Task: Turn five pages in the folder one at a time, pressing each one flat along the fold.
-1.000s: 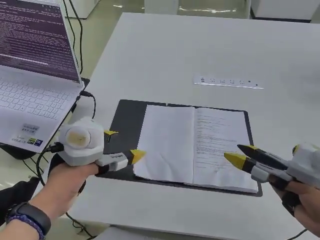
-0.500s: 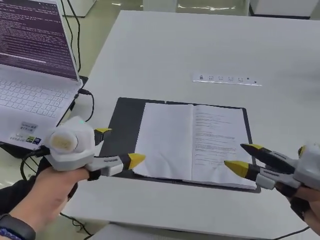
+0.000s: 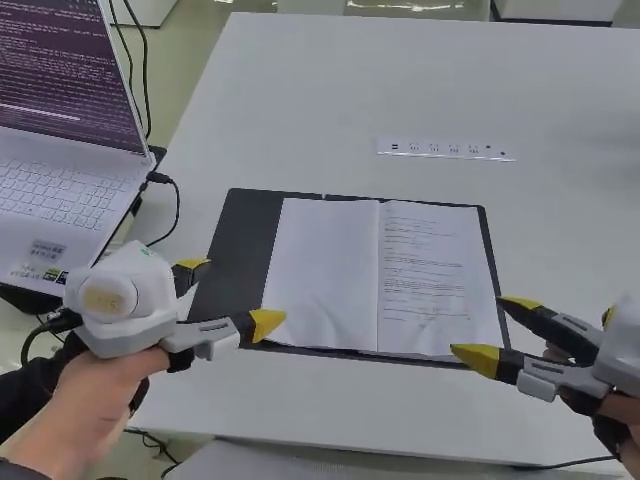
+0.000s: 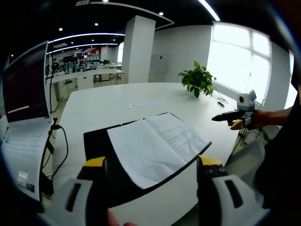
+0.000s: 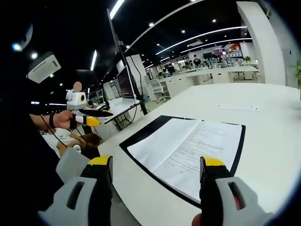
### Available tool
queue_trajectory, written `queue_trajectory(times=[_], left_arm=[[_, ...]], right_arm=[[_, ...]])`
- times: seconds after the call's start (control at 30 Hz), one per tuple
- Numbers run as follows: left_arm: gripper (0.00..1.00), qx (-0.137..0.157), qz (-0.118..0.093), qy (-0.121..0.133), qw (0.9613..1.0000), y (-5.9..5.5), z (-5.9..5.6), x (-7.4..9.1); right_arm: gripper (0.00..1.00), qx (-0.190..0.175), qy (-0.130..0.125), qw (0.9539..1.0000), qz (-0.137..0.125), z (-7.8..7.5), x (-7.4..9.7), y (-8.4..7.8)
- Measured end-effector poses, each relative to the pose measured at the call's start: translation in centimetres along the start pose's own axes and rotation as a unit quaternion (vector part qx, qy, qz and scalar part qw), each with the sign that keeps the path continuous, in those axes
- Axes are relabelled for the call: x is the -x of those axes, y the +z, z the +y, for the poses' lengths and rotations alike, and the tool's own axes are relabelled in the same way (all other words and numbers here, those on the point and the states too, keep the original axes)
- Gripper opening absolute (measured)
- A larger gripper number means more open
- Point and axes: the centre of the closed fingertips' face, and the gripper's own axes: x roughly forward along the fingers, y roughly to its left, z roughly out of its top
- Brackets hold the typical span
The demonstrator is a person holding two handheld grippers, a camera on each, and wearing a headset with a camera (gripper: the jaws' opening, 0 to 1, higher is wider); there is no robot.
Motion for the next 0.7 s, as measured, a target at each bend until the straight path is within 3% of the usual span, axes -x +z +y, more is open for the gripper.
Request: queue_trajectory(times=[0.23, 0.7], left_arm=[[0.77, 0.000, 0.007, -0.003, 1.0000, -0.6, -0.3, -0.3], [0.76, 0.001, 0.005, -0.019, 0.9998, -0.4, -0.5, -1.5]], right_arm=[[0.77, -0.003, -0.014, 0.9999, 0.005, -0.3, 0.4, -0.6], [0.80, -0.010, -0.027, 0.9996, 0.001, -0.5, 1.2, -0.9]])
